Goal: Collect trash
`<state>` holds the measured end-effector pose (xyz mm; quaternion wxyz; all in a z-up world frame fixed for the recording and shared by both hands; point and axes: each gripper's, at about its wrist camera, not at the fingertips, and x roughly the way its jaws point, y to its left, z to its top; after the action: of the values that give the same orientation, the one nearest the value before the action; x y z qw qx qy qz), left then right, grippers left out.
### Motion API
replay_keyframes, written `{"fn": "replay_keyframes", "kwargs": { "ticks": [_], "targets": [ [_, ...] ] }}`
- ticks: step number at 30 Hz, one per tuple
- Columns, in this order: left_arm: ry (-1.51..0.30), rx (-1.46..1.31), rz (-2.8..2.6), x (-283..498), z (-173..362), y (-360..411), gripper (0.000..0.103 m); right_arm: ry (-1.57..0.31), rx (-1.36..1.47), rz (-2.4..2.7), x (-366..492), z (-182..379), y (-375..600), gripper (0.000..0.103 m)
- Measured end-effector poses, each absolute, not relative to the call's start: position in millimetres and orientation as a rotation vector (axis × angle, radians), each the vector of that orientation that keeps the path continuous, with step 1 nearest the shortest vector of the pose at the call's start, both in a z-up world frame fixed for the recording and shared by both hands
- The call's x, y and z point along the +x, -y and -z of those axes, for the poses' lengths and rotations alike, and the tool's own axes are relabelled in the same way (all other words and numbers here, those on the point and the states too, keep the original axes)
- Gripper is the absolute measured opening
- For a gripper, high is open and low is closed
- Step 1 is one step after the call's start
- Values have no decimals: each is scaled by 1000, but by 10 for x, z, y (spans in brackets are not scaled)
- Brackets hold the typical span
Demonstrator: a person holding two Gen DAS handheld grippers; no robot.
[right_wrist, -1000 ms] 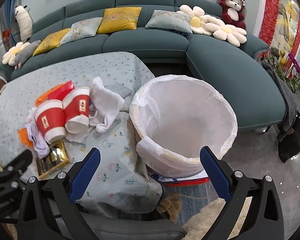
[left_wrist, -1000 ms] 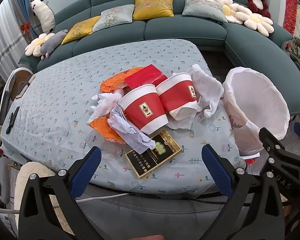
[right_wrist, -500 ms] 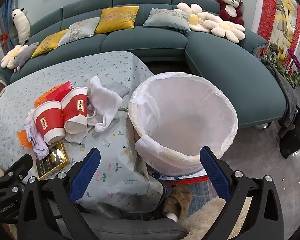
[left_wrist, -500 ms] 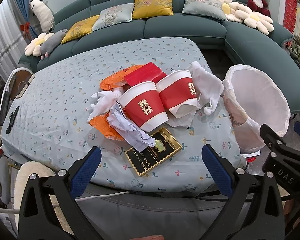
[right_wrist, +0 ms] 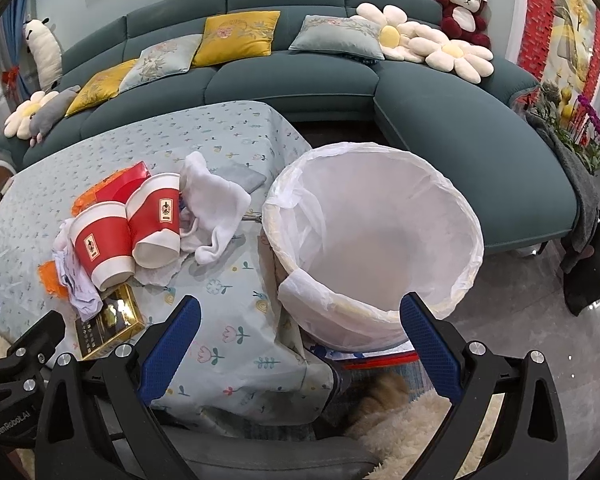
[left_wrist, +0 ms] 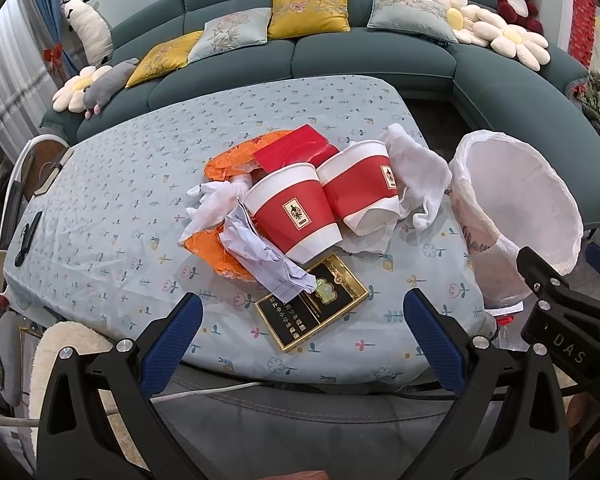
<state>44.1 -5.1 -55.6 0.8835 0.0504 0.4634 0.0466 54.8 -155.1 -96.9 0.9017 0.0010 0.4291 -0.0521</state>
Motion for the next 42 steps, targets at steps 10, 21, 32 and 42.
{"fn": "replay_keyframes", "kwargs": {
  "ticks": [10, 21, 32, 42],
  "targets": [
    [-961, 109, -85, 422, 557, 85, 96, -890, 12, 110, 566, 969, 1544, 95],
    [-942, 99, -94, 367, 488, 43, 96, -867, -39, 126, 490, 955, 1507, 95],
    [-929, 119, -91, 333, 460, 89, 96, -856, -28, 129, 476, 927, 1533, 95],
    [-932, 118, -77, 345, 438, 134, 96, -867, -28, 124, 390, 867, 1562, 95]
  ]
}}
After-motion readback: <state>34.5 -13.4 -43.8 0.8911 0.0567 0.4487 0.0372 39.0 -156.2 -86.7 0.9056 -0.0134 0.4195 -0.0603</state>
